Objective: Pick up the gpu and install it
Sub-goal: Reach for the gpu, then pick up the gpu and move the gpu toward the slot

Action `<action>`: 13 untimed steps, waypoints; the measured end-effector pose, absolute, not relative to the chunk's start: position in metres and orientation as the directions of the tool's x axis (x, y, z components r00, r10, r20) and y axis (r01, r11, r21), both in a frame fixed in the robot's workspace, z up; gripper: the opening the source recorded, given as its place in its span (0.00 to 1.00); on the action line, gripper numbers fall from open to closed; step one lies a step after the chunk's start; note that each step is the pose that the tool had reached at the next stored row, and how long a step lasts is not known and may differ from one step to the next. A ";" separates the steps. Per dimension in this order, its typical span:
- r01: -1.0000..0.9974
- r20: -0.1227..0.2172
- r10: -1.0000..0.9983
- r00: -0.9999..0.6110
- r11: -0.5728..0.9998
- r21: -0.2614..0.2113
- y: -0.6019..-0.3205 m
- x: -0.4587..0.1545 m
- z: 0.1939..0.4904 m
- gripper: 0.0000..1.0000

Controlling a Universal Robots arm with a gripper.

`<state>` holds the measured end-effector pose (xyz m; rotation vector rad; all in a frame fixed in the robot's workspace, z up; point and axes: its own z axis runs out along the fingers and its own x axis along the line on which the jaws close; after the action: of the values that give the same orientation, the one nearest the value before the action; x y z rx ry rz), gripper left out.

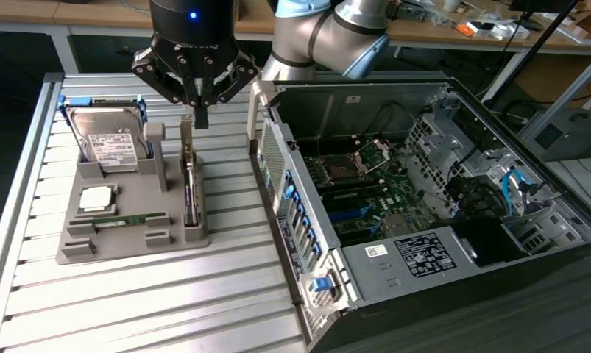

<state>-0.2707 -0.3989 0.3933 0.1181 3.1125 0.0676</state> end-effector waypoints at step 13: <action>0.075 -0.024 0.076 -0.997 0.996 0.044 -0.399 -0.279 0.393 0.11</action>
<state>-0.2790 -0.3989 0.3933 0.1180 3.1126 0.0676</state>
